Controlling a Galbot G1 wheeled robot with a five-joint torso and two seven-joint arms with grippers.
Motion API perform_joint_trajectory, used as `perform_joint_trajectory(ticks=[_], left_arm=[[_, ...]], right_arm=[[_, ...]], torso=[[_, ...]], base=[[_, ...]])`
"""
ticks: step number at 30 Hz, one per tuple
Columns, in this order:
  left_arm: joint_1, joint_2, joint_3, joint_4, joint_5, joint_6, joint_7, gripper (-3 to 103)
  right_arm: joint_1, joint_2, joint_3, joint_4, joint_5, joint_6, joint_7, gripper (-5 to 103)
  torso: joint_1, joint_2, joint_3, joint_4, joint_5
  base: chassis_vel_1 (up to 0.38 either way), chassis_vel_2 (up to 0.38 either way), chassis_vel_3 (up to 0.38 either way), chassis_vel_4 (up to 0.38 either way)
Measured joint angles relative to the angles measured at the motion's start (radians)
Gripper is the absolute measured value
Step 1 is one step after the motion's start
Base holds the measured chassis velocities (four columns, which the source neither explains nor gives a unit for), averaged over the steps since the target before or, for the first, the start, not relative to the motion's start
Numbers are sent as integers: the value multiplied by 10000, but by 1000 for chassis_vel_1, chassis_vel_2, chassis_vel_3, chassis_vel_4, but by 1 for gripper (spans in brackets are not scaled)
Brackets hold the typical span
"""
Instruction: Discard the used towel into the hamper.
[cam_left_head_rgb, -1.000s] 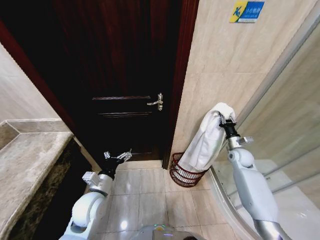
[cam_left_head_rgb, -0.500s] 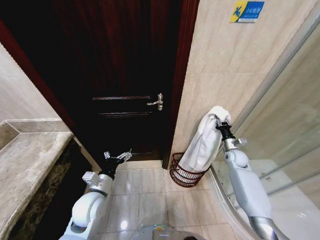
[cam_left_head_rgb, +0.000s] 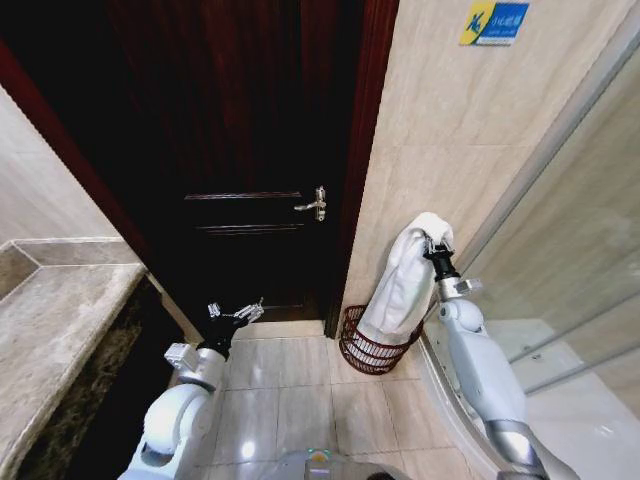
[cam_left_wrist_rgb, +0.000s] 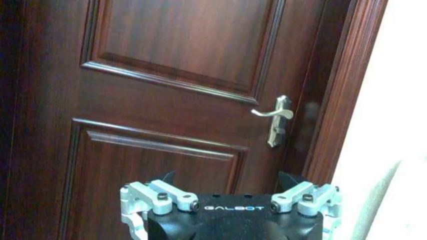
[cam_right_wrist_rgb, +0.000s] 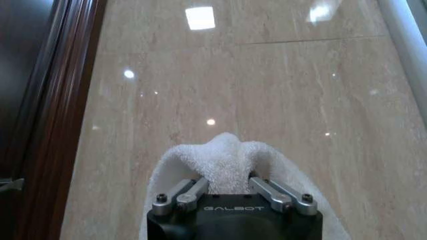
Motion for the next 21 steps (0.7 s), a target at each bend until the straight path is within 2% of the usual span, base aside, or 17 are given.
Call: perform_joint_trajectory(ticks=[8, 12, 16, 21], left_arm=[[0, 0, 0, 0, 0, 0, 0, 100], [0, 0, 0, 0, 0, 0, 0, 100], [0, 0, 0, 0, 0, 0, 0, 100], [0, 0, 0, 0, 0, 0, 0, 100]], right_arm=[[14, 120, 0, -263, 20, 173, -177, 14], [-75, 188, 47, -571, 20, 377, -314, 14], [10, 297, 176, -1377, -23, 884, -505, 14], [51, 363, 189, -1758, -20, 971, -560, 14]], torso=[[0, 0, 0, 1, -2], [0, 0, 0, 4, 0], [-1, 0, 0, 0, 1], [0, 0, 0, 2, 0]], base=[[0, 0, 0, 0], [0, 0, 0, 0], [0, 0, 0, 0], [0, 0, 0, 0]])
